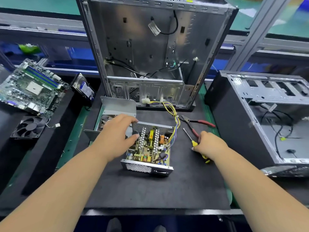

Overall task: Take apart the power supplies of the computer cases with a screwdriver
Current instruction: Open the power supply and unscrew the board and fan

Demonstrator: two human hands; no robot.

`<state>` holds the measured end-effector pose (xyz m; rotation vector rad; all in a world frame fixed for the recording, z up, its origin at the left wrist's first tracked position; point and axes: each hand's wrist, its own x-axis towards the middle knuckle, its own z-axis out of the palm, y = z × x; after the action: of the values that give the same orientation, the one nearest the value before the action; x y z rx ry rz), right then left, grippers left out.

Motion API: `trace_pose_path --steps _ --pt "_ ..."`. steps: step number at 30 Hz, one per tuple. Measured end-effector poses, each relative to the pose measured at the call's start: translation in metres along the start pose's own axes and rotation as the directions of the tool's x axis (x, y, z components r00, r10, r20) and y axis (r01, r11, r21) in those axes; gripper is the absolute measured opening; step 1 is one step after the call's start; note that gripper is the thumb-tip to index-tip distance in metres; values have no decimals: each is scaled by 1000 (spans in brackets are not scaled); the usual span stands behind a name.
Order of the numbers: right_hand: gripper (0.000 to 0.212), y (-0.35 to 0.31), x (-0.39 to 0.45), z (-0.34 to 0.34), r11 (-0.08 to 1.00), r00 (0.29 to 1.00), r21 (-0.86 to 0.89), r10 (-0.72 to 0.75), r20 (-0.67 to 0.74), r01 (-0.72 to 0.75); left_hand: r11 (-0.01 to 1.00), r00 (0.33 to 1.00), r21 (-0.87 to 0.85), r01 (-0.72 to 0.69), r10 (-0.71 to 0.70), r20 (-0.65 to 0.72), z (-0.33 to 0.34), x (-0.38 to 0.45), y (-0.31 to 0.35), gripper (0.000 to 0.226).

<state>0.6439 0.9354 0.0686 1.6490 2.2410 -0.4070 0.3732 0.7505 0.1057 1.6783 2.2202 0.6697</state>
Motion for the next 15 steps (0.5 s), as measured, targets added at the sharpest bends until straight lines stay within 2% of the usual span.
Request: trace_pose_path --steps 4,7,11,15 --pt "32 3 -5 3 999 999 -10 41 22 -41 996 998 -63 -58 58 -2 1 5 -2 39" --pt "24 2 -11 7 995 996 62 76 -41 -73 990 997 -125 -71 71 -9 0 9 -6 35" --pt "18 6 -28 6 935 980 348 122 -159 -60 978 994 -176 -109 109 -11 0 15 -8 29" --pt "20 3 -54 -13 750 930 659 195 -313 64 966 983 -189 -177 183 14 2 22 1 24"
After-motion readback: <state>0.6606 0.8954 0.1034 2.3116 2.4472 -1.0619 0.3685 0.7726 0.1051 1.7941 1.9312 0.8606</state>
